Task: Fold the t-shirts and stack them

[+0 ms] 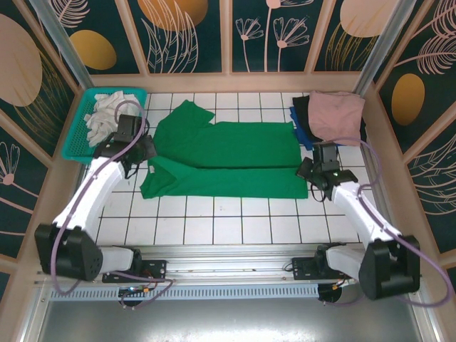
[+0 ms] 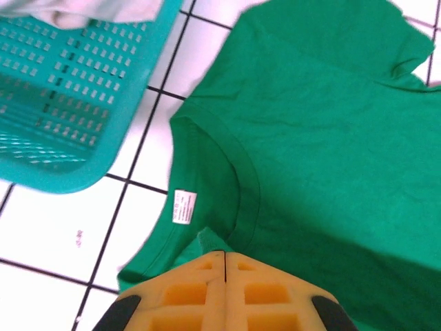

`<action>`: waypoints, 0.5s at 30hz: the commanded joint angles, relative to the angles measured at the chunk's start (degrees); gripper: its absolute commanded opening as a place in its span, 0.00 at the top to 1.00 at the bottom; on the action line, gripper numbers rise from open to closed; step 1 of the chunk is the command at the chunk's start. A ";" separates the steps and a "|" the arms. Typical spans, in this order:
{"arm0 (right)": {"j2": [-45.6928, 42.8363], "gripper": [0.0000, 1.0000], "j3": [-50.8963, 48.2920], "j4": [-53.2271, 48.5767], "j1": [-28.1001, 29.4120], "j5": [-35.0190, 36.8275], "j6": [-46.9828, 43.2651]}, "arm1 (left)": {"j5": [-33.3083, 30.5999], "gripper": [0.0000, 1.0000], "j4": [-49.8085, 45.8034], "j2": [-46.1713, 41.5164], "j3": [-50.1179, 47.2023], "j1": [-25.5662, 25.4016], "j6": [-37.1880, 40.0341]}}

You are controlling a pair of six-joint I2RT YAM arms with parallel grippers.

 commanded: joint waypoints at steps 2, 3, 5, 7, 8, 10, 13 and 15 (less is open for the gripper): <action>-7.11 1.00 -1.67 -7.08 -0.28 -3.53 2.08 | -2.03 1.00 -8.15 -6.81 -0.40 0.36 0.21; -8.23 1.00 -1.43 -8.25 -0.28 -5.64 2.24 | -2.27 1.00 -9.62 -8.15 -0.26 0.36 0.30; -11.46 1.00 -0.84 -10.50 0.07 -8.92 2.64 | -3.17 1.00 -13.73 -11.46 -0.51 0.35 0.22; -14.27 1.00 -0.37 -12.62 0.29 -9.04 3.05 | -3.76 1.00 -16.42 -14.69 -0.98 0.31 0.04; -15.30 1.00 -0.09 -13.70 0.29 -8.88 3.14 | -3.90 1.00 -17.72 -16.25 -1.17 0.32 -0.17; -16.26 1.00 0.19 -15.07 0.43 -8.85 2.97 | -3.69 1.00 -19.20 -18.65 -1.66 0.35 -0.55; -15.22 1.00 -1.23 -12.86 0.38 -8.66 2.73 | -1.70 1.00 -16.60 -19.85 -4.96 0.36 -0.26; -12.83 1.00 -2.06 -10.26 0.38 -8.48 2.15 | -0.40 1.00 -13.95 -17.61 -7.38 0.31 0.24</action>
